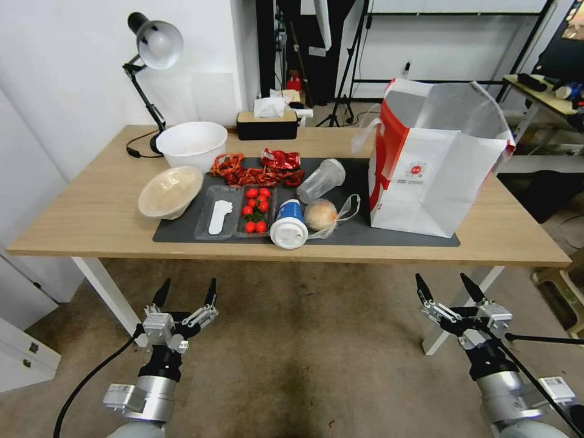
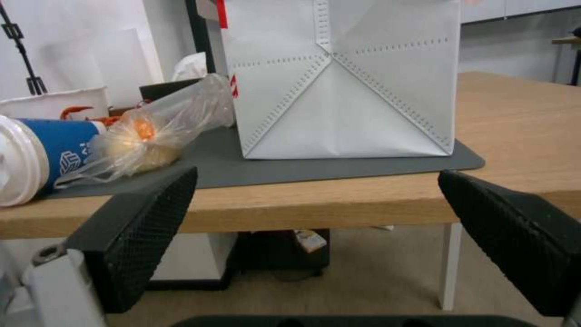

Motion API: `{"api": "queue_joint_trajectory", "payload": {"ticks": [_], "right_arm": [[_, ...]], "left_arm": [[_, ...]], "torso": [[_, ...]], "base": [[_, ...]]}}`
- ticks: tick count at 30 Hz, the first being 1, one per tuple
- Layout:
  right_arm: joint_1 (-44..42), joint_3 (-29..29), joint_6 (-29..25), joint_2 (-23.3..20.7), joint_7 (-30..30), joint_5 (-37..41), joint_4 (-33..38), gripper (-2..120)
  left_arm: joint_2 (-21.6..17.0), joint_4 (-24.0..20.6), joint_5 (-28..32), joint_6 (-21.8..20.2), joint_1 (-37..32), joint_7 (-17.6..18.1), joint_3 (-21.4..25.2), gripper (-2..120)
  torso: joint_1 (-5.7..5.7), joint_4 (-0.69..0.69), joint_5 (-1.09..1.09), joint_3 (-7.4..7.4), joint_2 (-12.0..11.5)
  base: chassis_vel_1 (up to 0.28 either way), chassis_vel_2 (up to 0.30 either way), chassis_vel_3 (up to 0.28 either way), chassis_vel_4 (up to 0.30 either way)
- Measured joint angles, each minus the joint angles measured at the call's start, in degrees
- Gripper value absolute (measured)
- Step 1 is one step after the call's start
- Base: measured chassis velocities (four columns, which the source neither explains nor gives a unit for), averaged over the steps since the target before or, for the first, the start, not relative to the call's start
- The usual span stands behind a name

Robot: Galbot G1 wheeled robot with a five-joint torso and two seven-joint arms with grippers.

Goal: Pick up the food delivery bag from the floor and place it on the table.

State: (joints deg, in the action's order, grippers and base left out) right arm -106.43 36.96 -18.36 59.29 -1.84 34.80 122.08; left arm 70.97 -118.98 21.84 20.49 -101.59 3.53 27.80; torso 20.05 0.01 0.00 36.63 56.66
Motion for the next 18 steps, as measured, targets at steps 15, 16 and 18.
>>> {"api": "queue_joint_trajectory", "payload": {"ticks": [15,16,18], "right_arm": [[-0.01,0.02,0.06,-0.03,-0.04,0.00,0.08,100],[-0.01,0.02,0.06,-0.03,-0.04,0.00,0.08,100],[-0.01,0.02,0.06,-0.03,-0.05,0.00,0.09,100]], "left_arm": [[0.02,0.00,0.05,0.00,0.00,0.03,0.02,100],[0.02,0.00,0.05,0.00,0.00,0.03,0.02,100],[0.02,-0.01,0.05,0.00,0.00,0.04,0.02,100]], "torso": [[0.00,0.00,0.00,0.00,0.00],[0.00,0.00,0.00,0.00,0.00],[0.00,0.00,0.00,0.00,0.00]], "base": [[0.000,0.000,0.000,0.000],[0.000,0.000,0.000,0.000],[0.000,0.000,0.000,0.000]]}}
